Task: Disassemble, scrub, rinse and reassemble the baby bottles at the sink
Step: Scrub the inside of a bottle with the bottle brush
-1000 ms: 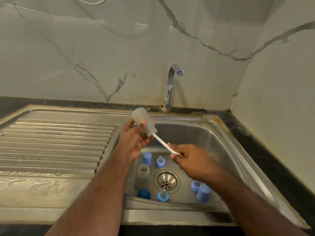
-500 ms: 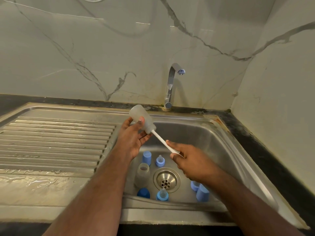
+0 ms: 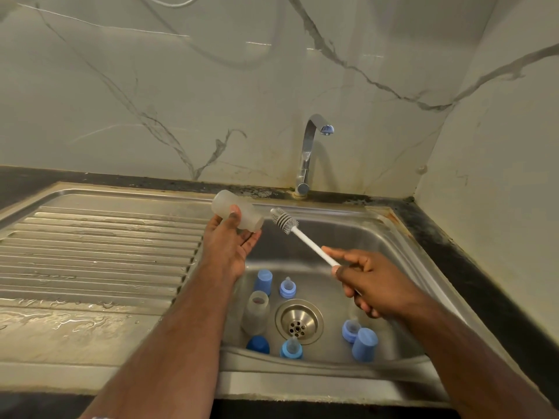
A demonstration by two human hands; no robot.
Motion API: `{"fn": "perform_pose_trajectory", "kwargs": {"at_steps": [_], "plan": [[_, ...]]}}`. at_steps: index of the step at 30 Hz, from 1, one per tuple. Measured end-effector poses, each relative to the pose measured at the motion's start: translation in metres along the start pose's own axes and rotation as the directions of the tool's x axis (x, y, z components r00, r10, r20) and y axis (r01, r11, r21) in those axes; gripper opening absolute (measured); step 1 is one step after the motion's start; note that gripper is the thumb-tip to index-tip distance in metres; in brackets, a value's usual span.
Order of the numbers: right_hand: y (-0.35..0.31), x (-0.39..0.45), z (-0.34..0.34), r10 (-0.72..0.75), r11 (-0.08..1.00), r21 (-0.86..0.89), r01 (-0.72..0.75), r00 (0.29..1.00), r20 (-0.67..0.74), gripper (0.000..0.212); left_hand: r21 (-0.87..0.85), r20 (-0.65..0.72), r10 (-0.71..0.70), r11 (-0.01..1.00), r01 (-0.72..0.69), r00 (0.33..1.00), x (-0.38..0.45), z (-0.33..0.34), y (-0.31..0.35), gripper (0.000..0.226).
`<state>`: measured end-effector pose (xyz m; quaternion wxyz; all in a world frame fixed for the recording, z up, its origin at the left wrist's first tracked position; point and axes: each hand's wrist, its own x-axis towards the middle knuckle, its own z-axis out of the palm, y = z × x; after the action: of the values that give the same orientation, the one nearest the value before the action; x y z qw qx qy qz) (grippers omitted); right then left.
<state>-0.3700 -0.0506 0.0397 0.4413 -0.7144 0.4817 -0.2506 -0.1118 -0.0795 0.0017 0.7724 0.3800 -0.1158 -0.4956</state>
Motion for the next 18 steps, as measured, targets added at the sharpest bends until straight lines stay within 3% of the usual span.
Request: {"fn": "perform_pose_trajectory", "kwargs": {"at_steps": [4,9,13,18], "plan": [[-0.003,0.0,0.01,-0.052,0.998,-0.027,0.052,0.999,0.016,0.038,0.031,0.043,-0.064,0.998,0.063,0.997,-0.005,0.005,-0.002,0.031],[0.001,0.007,0.007,0.003,0.999,-0.05,-0.007,0.997,-0.076,0.038,-0.029,0.118,-0.11,0.993,0.115,0.987,-0.004,0.003,0.0,0.022],[-0.002,0.002,0.009,-0.047,0.997,0.057,0.051,0.997,-0.059,0.038,-0.033,0.194,-0.145,0.987,0.155,0.97,-0.007,0.003,-0.001,0.034],[-0.001,0.002,0.012,-0.049,0.999,-0.015,0.049,0.999,-0.003,0.037,-0.041,0.172,-0.162,0.984,0.172,0.972,-0.009,0.004,-0.002,0.054]]}}
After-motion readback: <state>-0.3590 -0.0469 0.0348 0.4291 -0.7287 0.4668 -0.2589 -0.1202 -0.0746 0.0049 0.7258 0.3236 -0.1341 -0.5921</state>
